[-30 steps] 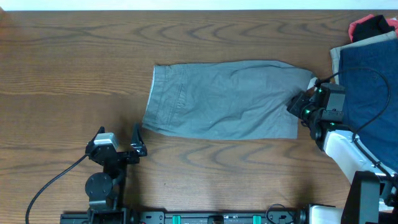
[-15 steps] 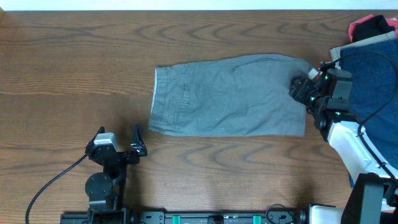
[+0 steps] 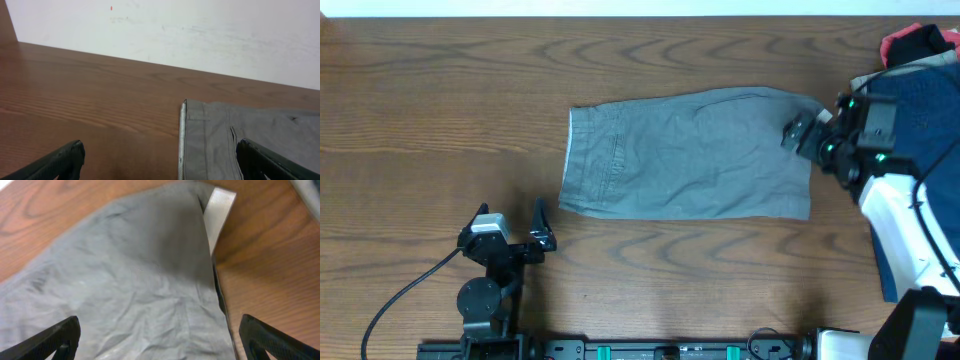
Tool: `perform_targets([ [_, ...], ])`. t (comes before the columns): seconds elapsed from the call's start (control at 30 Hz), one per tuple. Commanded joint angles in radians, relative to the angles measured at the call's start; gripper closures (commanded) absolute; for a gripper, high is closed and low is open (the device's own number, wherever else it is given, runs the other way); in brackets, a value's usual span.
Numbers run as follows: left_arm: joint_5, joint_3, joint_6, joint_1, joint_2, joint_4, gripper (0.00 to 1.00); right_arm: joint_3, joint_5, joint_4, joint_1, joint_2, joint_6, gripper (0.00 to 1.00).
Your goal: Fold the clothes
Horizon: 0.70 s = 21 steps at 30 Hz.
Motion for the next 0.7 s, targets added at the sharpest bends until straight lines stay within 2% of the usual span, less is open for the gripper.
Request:
perform_targets([
  [0.0, 0.01, -0.015, 0.005, -0.005, -0.003, -0.036, 0.02, 0.112, 0.003, -0.076, -0.014, 0.005, -0.04, 0.01],
  [0.13, 0.01, -0.015, 0.005, -0.005, -0.003, -0.036, 0.02, 0.183, 0.007, -0.171, -0.025, 0.004, -0.062, 0.01],
  [0.43, 0.009, -0.015, 0.006, -0.005, -0.003, -0.036, 0.02, 0.219, 0.014, -0.066, -0.133, 0.005, -0.084, 0.01],
  [0.67, 0.01, -0.015, 0.005, -0.005, -0.003, -0.036, 0.02, 0.219, 0.014, -0.081, -0.148, 0.005, -0.084, 0.01],
])
